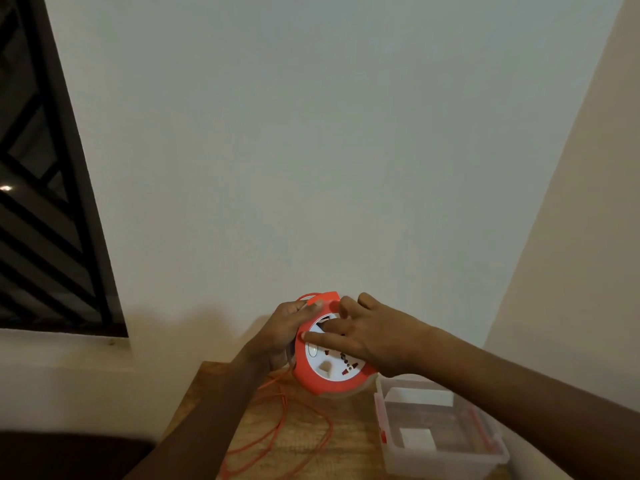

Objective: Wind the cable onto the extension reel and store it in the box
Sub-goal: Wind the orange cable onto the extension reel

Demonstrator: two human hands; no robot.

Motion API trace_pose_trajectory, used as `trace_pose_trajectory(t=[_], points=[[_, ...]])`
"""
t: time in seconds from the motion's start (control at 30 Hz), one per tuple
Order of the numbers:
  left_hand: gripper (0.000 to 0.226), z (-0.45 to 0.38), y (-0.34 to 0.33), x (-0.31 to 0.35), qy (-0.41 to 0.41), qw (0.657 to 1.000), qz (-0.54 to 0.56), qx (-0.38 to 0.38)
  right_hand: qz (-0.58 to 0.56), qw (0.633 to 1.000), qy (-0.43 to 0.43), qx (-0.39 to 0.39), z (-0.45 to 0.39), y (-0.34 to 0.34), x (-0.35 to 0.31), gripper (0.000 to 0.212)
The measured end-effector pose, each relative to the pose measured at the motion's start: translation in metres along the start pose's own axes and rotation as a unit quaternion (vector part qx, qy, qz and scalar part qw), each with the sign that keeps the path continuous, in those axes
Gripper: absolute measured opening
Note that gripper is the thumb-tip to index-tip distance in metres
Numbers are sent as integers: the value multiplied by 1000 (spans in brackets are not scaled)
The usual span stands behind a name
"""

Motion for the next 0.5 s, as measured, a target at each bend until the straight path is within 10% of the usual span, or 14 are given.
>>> trace_pose_trajectory(t=[0.5], points=[[31,-7,-2,0,15,1000,4,-24,-40,998,-54,6,-16,1,5,101]])
Point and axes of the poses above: each hand's wrist, its own z-axis away from the middle knuckle, its own y-axis out of the back of the hand, x = y × z, the point moved 4 cm from there along -z, towards the middle knuckle, and after that the axes turned 1 degree about x, right-handed, at the moved point
